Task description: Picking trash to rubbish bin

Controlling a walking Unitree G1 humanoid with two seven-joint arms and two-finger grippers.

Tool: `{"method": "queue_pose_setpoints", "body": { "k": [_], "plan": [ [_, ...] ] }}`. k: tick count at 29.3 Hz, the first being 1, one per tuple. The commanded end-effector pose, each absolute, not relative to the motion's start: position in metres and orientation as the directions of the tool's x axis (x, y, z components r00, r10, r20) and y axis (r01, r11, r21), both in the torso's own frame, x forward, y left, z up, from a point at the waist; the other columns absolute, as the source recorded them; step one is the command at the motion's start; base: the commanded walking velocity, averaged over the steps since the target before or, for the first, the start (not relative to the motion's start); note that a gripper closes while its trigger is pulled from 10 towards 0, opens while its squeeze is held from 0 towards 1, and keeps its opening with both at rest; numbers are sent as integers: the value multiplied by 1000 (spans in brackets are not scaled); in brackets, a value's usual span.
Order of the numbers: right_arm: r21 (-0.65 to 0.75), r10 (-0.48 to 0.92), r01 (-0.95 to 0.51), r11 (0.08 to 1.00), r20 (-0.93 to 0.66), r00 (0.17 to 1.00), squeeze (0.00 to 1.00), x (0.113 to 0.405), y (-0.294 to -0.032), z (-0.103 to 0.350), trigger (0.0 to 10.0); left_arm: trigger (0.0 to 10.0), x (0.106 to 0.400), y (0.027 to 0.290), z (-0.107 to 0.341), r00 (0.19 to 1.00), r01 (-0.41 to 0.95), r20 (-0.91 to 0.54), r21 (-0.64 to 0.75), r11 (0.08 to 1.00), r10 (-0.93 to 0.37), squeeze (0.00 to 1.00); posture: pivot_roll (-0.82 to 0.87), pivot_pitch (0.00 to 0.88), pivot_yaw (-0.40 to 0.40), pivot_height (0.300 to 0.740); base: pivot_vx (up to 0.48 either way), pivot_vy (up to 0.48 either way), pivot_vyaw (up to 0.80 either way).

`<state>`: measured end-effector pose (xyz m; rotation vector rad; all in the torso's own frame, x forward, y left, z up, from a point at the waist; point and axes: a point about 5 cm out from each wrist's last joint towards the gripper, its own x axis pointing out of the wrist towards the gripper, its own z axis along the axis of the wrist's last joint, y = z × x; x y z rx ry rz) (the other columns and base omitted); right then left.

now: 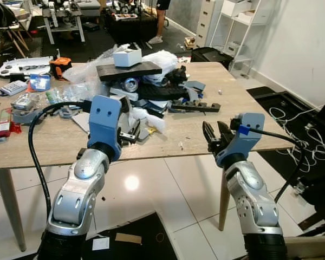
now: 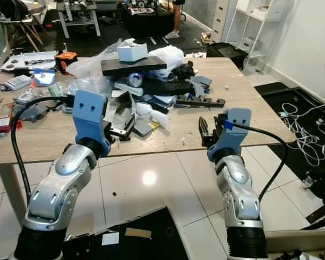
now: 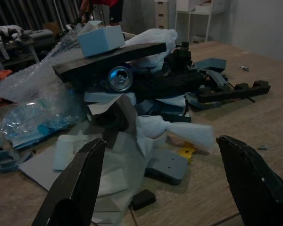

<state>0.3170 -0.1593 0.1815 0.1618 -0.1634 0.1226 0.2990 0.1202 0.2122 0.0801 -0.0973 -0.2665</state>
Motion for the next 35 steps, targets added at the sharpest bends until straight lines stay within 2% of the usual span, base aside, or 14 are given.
{"method": "queue_pose_setpoints", "body": {
  "k": [1, 9, 12, 20, 35],
  "plan": [
    [164, 127, -154, 974, 164, 978, 0, 318, -154, 182, 10000, 10000, 298, 121, 208, 963, 255, 61, 94, 962, -261, 0, 174, 22, 2, 740, 0, 480, 0],
    [170, 134, -161, 972, 160, 978, 0, 317, -151, 180, 10000, 10000, 297, 123, 207, 964, 255, 53, 97, 962, -261, 0, 174, 22, 2, 740, 0, 480, 0],
    [173, 134, -161, 972, 159, 978, 0, 316, -150, 180, 10000, 10000, 297, 123, 206, 961, 269, 30, 125, 955, -274, 0, 175, 27, 8, 740, 0, 0, 0],
    [183, 128, -156, 971, 156, 980, 0, 314, -150, 179, 10000, 10000, 297, 121, 201, 955, 297, -22, 154, 942, -297, 0, 173, 34, 19, 740, 0, -467, 0],
    [186, 111, -140, 973, 154, 982, 0, 311, -154, 179, 10000, 10000, 301, 122, 200, 963, 271, -31, 163, 949, -269, 0, 169, 39, 28, 740, 0, 0, 0]
  ]
}}
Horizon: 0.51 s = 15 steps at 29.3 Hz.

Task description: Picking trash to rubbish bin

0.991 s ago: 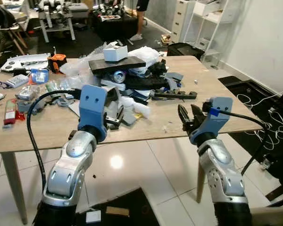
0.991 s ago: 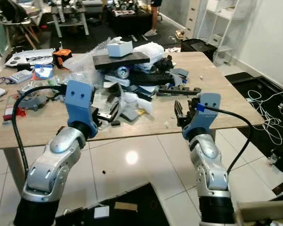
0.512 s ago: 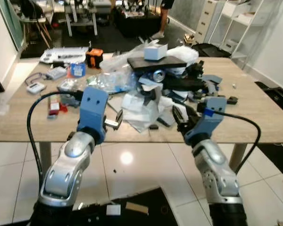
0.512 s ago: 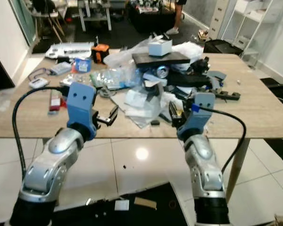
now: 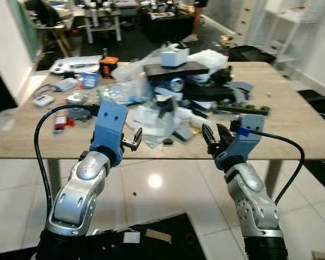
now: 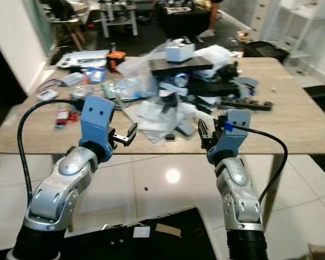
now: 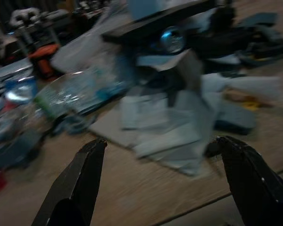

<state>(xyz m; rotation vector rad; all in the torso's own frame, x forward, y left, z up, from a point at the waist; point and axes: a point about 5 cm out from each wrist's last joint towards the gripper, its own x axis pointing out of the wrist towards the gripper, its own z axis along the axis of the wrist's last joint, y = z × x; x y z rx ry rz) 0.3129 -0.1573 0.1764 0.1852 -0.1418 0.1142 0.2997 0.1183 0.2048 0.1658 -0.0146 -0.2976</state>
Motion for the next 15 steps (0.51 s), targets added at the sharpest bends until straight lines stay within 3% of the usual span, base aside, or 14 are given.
{"method": "queue_pose_setpoints", "body": {
  "k": [1, 8, 12, 15],
  "plan": [
    [186, 110, -139, 973, 157, 981, 0, 311, -154, 180, 10000, 10000, 301, 123, 201, 965, 260, -21, 165, 951, -261, 0, 169, 39, 28, 740, 0, 0, 0],
    [166, 34, -81, 983, 266, 963, 0, 314, -167, 198, 10000, 10000, 305, 135, 207, 981, 188, 21, 110, 976, -192, 0, 176, 41, 9, 740, 0, 0, 0],
    [22, 32, -38, 999, 231, 973, 0, 319, -178, 195, 10000, 10000, 308, 141, 214, 985, 161, 53, 76, 984, -165, 0, 171, 41, 18, 740, 0, 0, 0],
    [30, 5, -11, 999, 215, 977, 0, 322, -187, 198, 10000, 10000, 310, 146, 217, 990, 120, 74, 9, 993, -120, 0, 168, 43, 22, 740, 190, 0, 0]
  ]
}}
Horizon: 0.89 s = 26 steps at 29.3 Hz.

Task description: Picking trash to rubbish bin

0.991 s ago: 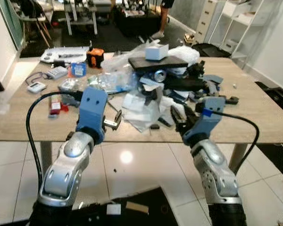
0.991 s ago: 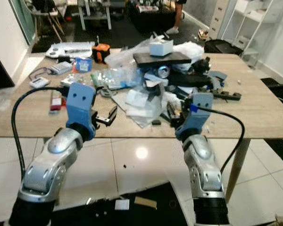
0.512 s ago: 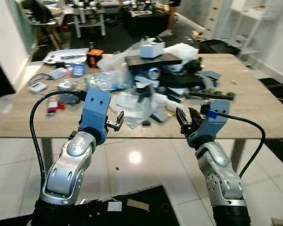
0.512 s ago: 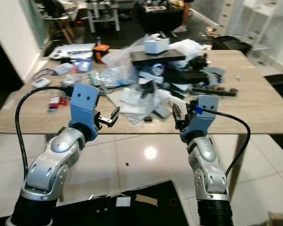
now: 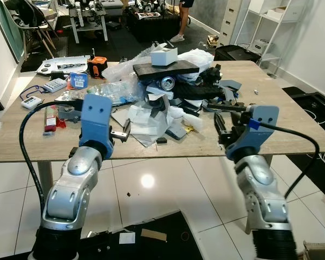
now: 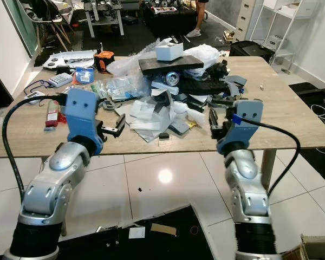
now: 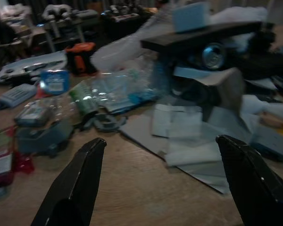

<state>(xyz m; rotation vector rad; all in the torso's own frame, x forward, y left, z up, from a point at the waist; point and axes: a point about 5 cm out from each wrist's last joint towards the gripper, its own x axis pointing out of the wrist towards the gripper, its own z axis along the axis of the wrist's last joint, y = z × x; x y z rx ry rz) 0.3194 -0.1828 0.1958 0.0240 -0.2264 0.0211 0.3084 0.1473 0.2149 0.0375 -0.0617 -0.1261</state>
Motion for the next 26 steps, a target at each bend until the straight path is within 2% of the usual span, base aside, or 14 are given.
{"method": "queue_pose_setpoints", "body": {
  "k": [1, 7, 26],
  "plan": [
    [36, 2, -9, 999, 209, 978, 0, 323, -189, 199, 10000, 10000, 311, 148, 218, 991, 111, 82, -1, 994, -110, 0, 168, 43, 22, 740, 285, 0, 0],
    [-7, 102, -103, 995, 229, 968, 0, 325, -181, 215, 10000, 10000, 314, 150, 223, 990, 99, 105, -60, 993, -92, 0, 177, 49, 38, 740, 369, 0, 0],
    [13, 160, -168, 986, 240, 958, 0, 327, -168, 221, 10000, 10000, 311, 151, 221, 992, 84, 104, -59, 995, -77, 0, 185, 55, 20, 740, 397, 0, 0]
  ]
}}
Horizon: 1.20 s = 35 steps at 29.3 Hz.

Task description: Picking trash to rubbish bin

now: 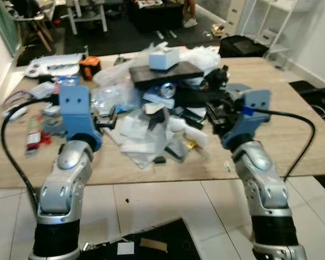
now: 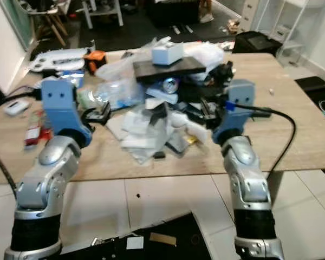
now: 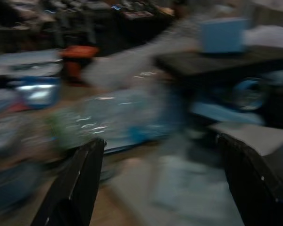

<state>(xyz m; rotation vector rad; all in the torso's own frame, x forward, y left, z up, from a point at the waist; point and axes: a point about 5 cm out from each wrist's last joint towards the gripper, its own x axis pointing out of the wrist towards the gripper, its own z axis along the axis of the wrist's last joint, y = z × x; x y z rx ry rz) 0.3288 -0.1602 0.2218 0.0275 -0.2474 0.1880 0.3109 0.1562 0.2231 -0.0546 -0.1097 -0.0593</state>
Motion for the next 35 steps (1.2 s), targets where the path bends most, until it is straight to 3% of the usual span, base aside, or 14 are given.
{"method": "queue_pose_setpoints", "body": {
  "k": [1, 11, 25, 31, 34, 35],
  "plan": [
    [11, 165, -173, 985, 234, 958, 0, 328, -168, 221, 10000, 10000, 310, 150, 220, 992, 86, 102, -50, 995, -81, 0, 187, 55, 16, 740, 349, 0, 0],
    [-8, 188, -190, 982, 194, 963, 0, 329, -168, 219, 10000, 10000, 309, 147, 216, 991, 113, 78, -15, 994, -111, 0, 186, 60, 13, 740, 192, 0, 0],
    [-58, 297, -299, 952, -42, 954, 0, 328, -182, 205, 10000, 10000, 303, 136, 212, 977, 206, 42, 47, 977, -208, 0, 194, 82, -2, 740, 0, 0, 0],
    [-80, 465, -490, 868, -214, 859, 0, 319, -189, 205, 10000, 10000, 301, 131, 210, 966, 254, 25, 78, 964, -257, 0, 192, 92, 0, 740, 0, 0, 0],
    [-70, 571, -618, 783, -312, 759, 0, 309, -186, 201, 10000, 10000, 301, 128, 208, 961, 275, 5, 88, 958, -276, 0, 189, 95, 2, 740, 0, 0, 0],
    [-66, 601, -657, 751, -344, 721, 94, 305, -184, 199, 10000, 10000, 301, 127, 207, 959, 283, -2, 89, 955, -284, 0, 189, 95, 2, 740, 0, 0, 0]
  ]
}}
